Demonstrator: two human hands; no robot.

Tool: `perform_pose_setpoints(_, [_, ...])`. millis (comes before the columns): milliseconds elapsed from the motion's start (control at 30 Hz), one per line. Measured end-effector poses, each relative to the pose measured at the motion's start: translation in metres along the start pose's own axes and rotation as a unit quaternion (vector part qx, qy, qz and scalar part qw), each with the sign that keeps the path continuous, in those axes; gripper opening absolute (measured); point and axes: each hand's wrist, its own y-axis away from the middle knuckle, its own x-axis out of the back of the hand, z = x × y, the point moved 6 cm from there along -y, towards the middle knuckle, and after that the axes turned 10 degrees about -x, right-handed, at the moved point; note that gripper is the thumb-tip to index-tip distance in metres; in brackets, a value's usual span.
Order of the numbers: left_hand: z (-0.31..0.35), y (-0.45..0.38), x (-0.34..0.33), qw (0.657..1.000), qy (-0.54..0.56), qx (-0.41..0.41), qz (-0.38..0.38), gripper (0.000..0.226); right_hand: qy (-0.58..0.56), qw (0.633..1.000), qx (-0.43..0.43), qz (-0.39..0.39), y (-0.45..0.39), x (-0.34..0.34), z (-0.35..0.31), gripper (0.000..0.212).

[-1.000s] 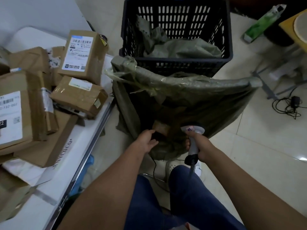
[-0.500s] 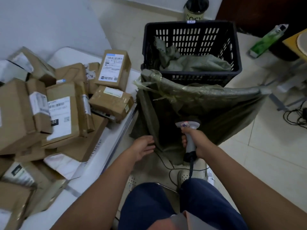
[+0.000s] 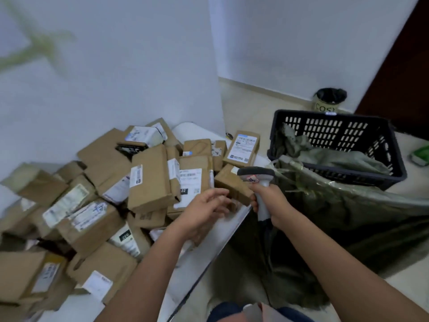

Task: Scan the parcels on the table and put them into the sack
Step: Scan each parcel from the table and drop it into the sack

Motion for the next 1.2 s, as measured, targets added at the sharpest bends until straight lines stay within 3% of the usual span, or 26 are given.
perform_pose_setpoints(67, [0.020, 0.009, 0.041, 0.990, -0.038, -0.070, 0.114, 0.023, 0.007, 1.000, 0.005, -0.010, 0.001, -0.022, -0.009, 0.013])
perform_pose_setpoints(133, [0.029, 0.021, 0.090, 0.955, -0.112, -0.115, 0.250, 0.020, 0.018, 1.000, 0.008, -0.023, 0.006, -0.045, -0.017, 0.013])
perform_pose_setpoints(233, [0.019, 0.034, 0.156, 0.894, -0.226, -0.096, 0.374, 0.023, 0.036, 0.999, 0.018, -0.032, 0.012, -0.075, -0.027, 0.017])
perform_pose_setpoints(333, [-0.014, 0.041, 0.193, 0.913, -0.175, 0.063, 0.363, 0.064, 0.050, 0.996, 0.035, -0.066, 0.014, -0.101, -0.035, 0.019])
perform_pose_setpoints(433, [-0.028, 0.044, 0.197, 0.932, -0.096, 0.123, 0.326, 0.079, 0.064, 0.995, 0.038, -0.070, 0.013, -0.117, -0.039, 0.016])
perform_pose_setpoints(500, [-0.030, 0.046, 0.192, 0.939, -0.014, 0.146, 0.310, 0.074, 0.067, 0.994, 0.038, -0.073, 0.015, -0.125, -0.041, 0.015])
perform_pose_setpoints(667, [-0.034, 0.052, 0.183, 0.933, 0.133, 0.215, 0.256, 0.039, 0.072, 0.994, 0.039, -0.075, 0.016, -0.137, -0.041, 0.018])
perform_pose_setpoints(767, [-0.037, 0.053, 0.187, 0.916, 0.224, 0.186, 0.277, 0.023, 0.078, 0.993, 0.042, -0.076, 0.016, -0.139, -0.039, 0.019])
perform_pose_setpoints(933, [-0.034, 0.062, 0.202, 0.902, 0.242, 0.138, 0.330, 0.026, 0.078, 0.994, 0.029, -0.076, 0.018, -0.137, -0.033, 0.013])
perform_pose_setpoints(1100, [-0.013, 0.074, 0.223, 0.860, 0.379, 0.009, 0.341, 0.063, 0.070, 0.995, 0.026, -0.070, 0.019, -0.135, -0.034, 0.013])
perform_pose_setpoints(1200, [-0.002, 0.081, 0.227, 0.909, 0.272, -0.003, 0.315, 0.043, 0.057, 0.995, 0.027, -0.073, 0.021, -0.137, -0.038, 0.013])
